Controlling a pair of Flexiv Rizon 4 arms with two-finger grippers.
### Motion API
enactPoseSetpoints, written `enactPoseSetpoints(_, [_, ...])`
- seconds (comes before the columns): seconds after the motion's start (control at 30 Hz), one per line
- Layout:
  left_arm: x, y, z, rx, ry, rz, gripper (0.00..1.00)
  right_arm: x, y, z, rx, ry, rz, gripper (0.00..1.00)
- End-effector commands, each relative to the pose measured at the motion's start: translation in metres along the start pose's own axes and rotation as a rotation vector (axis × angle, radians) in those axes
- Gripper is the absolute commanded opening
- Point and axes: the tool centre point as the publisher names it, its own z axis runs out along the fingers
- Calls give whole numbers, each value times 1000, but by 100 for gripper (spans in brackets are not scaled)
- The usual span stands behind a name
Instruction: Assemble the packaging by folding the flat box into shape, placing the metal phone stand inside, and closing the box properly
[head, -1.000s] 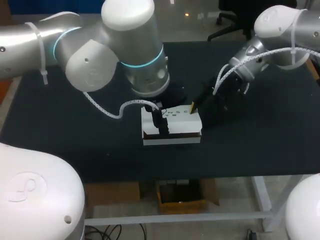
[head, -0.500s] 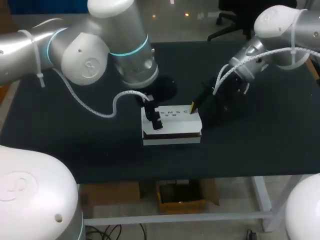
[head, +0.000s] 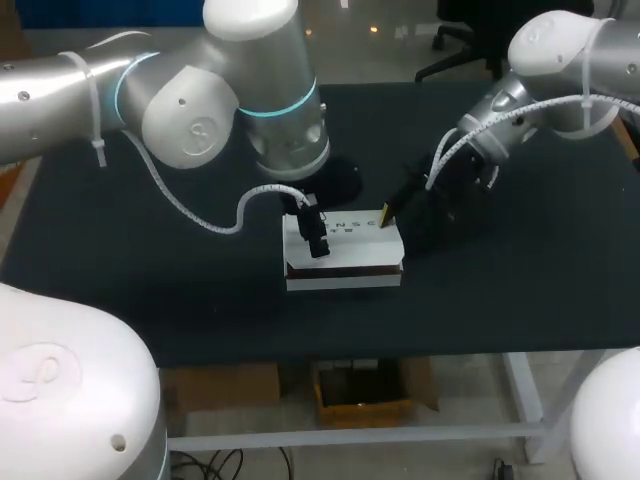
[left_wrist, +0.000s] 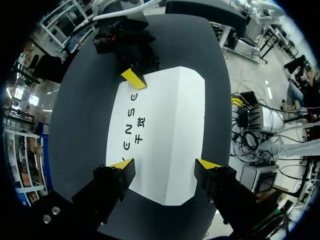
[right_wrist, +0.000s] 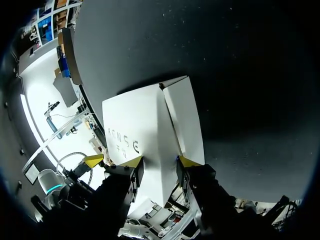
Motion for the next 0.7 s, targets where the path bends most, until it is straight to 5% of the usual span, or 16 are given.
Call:
enactPoseSetpoints(0.03, [0, -5, 5, -26, -3, -2, 76, 0, 0, 1, 1, -1, 1, 40])
enactPoseSetpoints(0.7, [-4, -2, 14, -60, -27, -17, 77, 2, 2, 2, 4, -1, 2, 41])
